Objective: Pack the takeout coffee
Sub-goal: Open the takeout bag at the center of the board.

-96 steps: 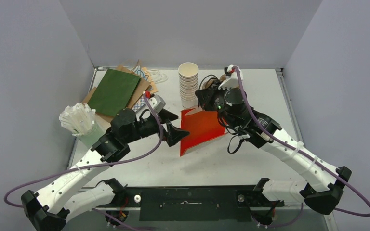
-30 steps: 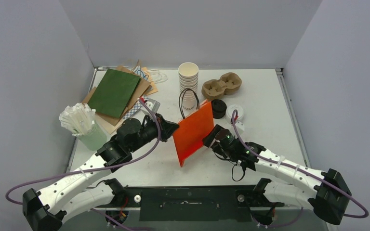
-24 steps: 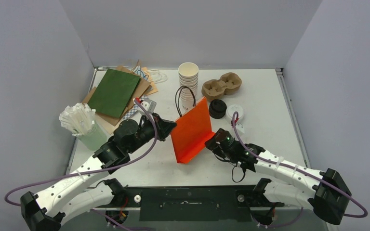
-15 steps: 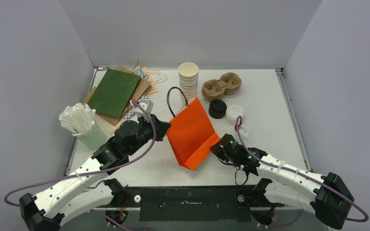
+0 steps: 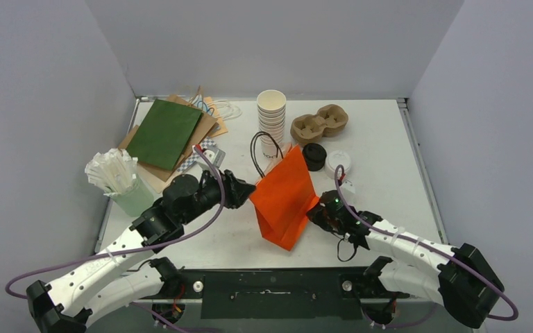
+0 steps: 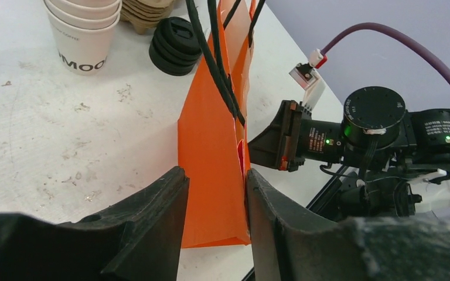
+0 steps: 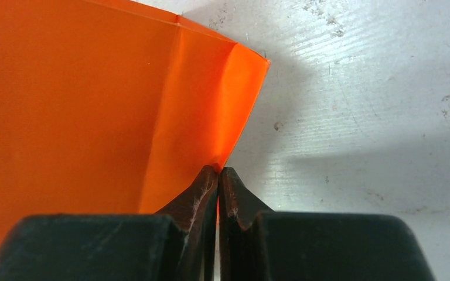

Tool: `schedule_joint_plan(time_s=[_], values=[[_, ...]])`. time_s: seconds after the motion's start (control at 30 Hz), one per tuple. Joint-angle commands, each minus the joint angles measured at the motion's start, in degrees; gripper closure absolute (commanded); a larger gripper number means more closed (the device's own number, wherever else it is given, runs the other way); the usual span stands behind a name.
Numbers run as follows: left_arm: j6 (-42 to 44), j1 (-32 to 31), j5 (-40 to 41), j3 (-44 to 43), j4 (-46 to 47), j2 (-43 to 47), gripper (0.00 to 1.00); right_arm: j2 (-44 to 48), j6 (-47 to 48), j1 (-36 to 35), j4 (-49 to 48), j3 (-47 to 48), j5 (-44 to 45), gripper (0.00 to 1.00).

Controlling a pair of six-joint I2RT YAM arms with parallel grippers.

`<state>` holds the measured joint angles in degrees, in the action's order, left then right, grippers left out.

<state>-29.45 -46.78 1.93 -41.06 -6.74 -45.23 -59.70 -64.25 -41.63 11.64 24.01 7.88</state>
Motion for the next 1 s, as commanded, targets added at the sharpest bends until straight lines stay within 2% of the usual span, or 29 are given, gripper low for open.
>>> schedule_joint_plan(time_s=[0.0, 0.2, 0.3, 0.43, 0.57, 0.7, 0.77, 0.87, 0.97], values=[[3.42, 0.07, -4.46, -5.81, -0.2, -0.43, 0.6, -1.15, 6.2, 0.58, -2.57, -1.6, -0.1, 1.0], [5.85, 0.06, -9.57, -12.26, -2.93, -4.07, 0.39, -1.73, 9.79, 0.58, -5.39, -2.3, 0.5, 1.0], [7.61, -0.01, -12.22, -16.06, -4.32, -7.09, 0.4, -2.76, 11.06, 0.66, -6.29, -2.14, 0.63, 1.0], [11.12, -0.33, -16.45, -22.78, -11.12, -13.33, 0.44, -4.27, 11.73, 0.69, -7.37, -2.12, 0.47, 1.0], [13.36, -1.38, -15.66, -27.45, -15.43, -17.46, 0.44, -5.52, 11.87, 0.73, -8.42, -2.29, 0.0, 1.0], [13.8, -2.88, -14.9, -29.91, -16.83, -20.76, 0.52, -5.93, 12.04, 0.74, -8.8, -2.28, -0.14, 1.0], [13.77, -4.25, -14.64, -30.76, -16.97, -22.24, 0.5, -6.03, 12.13, 0.67, -8.83, -2.3, -0.06, 1.0], [13.4, -6.93, -16.2, -30.77, -14.27, -23.29, 0.42, -6.13, 12.22, 0.68, -8.7, -2.13, -0.14, 1.0], [14.32, -9.53, -12.7, -32.27, -15.53, -24.69, 0.41, -6.2, 12.22, 0.67, -8.68, -2.05, -0.01, 1.0]])
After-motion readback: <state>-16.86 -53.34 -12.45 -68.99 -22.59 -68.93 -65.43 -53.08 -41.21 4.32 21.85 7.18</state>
